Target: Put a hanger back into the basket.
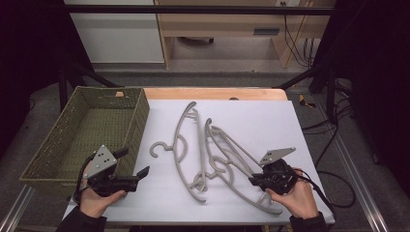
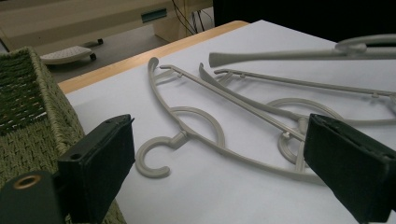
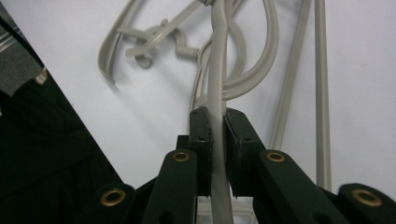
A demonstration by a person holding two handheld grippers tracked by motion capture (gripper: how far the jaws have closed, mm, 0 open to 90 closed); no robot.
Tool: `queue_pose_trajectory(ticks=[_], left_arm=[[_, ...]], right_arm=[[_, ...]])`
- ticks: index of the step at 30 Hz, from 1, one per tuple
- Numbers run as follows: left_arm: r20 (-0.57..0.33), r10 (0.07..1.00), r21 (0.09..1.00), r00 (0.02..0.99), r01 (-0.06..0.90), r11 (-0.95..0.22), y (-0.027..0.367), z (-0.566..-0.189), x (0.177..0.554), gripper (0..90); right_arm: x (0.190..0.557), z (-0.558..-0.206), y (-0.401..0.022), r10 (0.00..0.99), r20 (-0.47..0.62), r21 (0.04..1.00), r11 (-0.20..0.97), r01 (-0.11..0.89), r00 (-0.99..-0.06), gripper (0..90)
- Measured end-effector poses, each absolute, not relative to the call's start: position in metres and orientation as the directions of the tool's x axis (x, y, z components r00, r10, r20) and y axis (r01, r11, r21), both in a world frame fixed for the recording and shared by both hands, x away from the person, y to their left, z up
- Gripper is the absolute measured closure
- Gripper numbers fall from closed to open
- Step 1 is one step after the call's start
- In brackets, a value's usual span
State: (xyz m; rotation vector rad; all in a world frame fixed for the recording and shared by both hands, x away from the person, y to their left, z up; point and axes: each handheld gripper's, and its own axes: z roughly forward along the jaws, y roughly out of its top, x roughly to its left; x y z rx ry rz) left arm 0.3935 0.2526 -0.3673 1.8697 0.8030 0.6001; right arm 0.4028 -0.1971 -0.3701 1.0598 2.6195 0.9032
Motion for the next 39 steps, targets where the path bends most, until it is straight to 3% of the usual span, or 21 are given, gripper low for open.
queue_pose_trajectory(ticks=[11, 22, 29, 39], left_arm=[[0.133, 0.707, 0.890, 0.695, 0.230, -0.394, 0.238, -0.365, 0.394, 8.5], [0.324, 0.513, 0.758, 0.795, 0.105, -0.643, 0.200, -0.358, 0.399, 10.5], [0.402, 0.368, 0.672, 0.838, 0.003, -0.741, 0.176, -0.363, 0.403, 17.5], [0.473, 0.238, 0.601, 0.848, -0.113, -0.791, 0.159, -0.379, 0.403, 38.0]], right_arm=[[0.409, -0.345, -0.184, 0.589, 0.061, 0.647, 0.591, 0.481, -0.806, 82.0], [0.409, -0.348, -0.157, 0.388, 0.125, 0.641, 0.671, 0.373, -0.913, 82.0], [0.408, -0.350, -0.149, 0.321, 0.150, 0.644, 0.686, 0.339, -0.935, 82.0], [0.405, -0.352, -0.145, 0.245, 0.179, 0.631, 0.714, 0.302, -0.953, 82.0]])
